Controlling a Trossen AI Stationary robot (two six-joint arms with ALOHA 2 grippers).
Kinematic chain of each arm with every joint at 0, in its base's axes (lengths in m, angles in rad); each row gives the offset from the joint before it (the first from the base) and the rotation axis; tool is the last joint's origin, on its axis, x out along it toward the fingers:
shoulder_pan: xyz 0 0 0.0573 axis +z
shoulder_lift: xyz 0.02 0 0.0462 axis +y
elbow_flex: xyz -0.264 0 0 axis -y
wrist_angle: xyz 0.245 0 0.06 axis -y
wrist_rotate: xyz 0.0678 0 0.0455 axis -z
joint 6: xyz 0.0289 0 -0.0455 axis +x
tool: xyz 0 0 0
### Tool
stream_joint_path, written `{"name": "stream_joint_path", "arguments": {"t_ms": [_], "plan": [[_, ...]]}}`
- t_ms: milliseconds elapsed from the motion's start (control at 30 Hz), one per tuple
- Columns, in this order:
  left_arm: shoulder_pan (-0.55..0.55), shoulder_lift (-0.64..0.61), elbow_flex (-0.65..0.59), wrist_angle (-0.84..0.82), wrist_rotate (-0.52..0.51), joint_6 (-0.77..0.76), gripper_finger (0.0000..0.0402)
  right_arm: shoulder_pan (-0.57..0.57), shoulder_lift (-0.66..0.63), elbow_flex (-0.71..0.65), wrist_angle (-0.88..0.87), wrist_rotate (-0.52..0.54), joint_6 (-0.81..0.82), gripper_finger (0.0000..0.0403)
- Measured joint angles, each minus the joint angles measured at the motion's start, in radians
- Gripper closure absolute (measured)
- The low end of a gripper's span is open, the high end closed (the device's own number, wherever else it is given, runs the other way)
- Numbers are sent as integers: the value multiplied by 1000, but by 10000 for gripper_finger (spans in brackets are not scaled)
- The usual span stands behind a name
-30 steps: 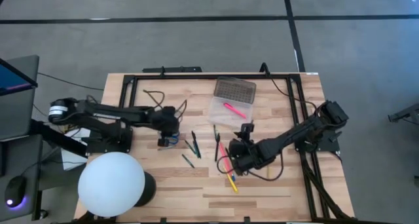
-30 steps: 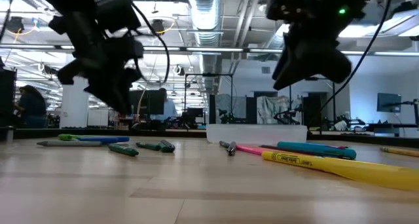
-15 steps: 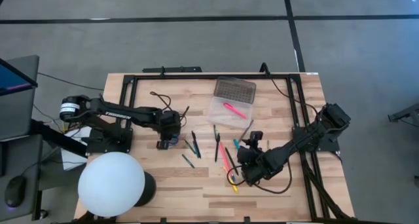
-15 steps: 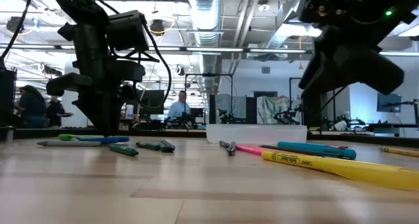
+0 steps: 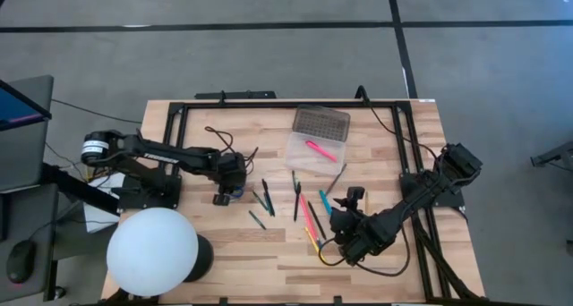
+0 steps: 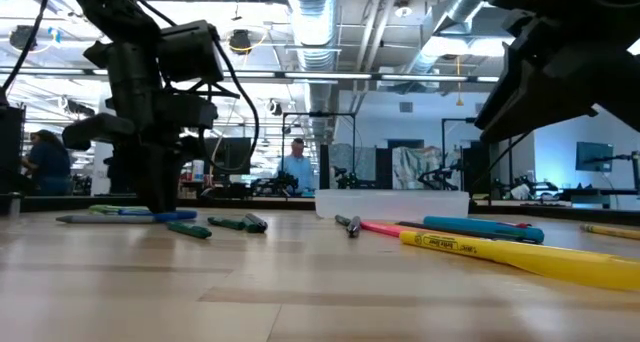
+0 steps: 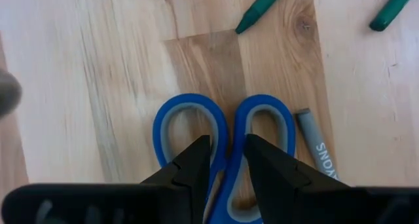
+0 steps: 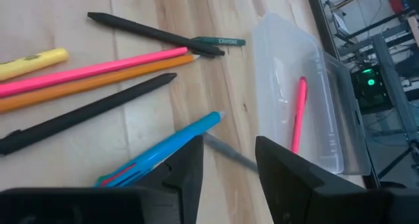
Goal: Pick & place school supplies into a supply box
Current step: Put the blue scissors into the black supply box
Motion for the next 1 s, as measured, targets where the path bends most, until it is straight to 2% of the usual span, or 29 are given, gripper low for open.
{"name": "stream_joint_path", "arguments": {"t_ms": [467,733,833,1000], "plan": [[-10,26,-1,31,6,94,305,-1,0,0,5,-4,1,271],[-11,32,-7,111,-50,91,305,-1,1,0,6,-5,8,271],[-11,34,-8,155,-97,46,305,-1,1,0,5,-5,18,271],[-5,35,-9,231,-258,-38,305,-1,1,0,4,-5,18,271]]}}
